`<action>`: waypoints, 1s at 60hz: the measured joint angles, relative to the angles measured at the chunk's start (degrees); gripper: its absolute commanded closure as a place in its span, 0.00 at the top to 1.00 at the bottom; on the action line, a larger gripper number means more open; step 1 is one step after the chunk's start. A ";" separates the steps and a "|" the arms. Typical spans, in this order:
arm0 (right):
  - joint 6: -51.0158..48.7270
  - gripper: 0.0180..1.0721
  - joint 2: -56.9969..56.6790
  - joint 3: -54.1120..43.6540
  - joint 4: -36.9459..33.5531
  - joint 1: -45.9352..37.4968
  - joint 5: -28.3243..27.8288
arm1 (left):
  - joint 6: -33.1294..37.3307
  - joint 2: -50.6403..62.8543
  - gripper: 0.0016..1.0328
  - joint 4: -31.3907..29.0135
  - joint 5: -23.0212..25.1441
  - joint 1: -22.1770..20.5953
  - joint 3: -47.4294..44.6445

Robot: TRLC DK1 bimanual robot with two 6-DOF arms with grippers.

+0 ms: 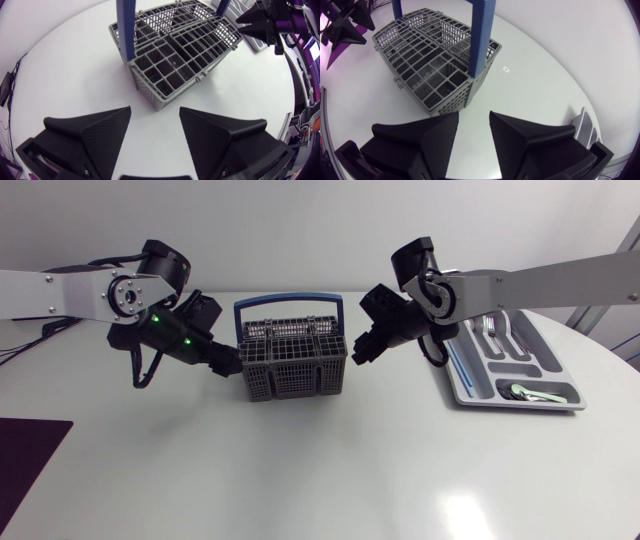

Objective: Unload the cutlery basket into the drawer organizer.

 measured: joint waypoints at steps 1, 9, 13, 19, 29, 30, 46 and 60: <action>0.00 0.40 0.17 0.17 0.00 0.00 0.00 | 0.15 0.17 0.67 0.11 0.02 0.15 0.00; 0.44 0.40 0.98 1.31 0.00 0.50 0.37 | 0.79 1.81 0.67 0.46 0.02 1.36 0.00; 0.44 0.40 0.98 1.31 -0.04 1.09 0.37 | 0.96 2.58 0.67 0.50 0.02 1.92 0.00; 0.44 0.40 0.98 1.31 -0.07 2.08 0.59 | 1.25 3.43 0.67 0.61 0.02 2.64 0.00; 0.46 0.40 0.98 1.31 -0.22 3.06 0.63 | 1.40 4.17 0.67 0.87 0.07 3.28 0.20; 0.50 0.40 0.98 1.31 -0.22 3.17 0.63 | 1.42 4.26 0.67 0.87 0.07 3.32 0.31; 1.05 0.40 0.96 1.29 -1.11 5.11 0.79 | 2.32 5.46 0.67 1.09 0.33 4.76 1.38; 1.36 0.40 0.83 1.07 -1.27 5.77 1.20 | 3.17 5.79 0.67 1.09 1.46 5.46 1.60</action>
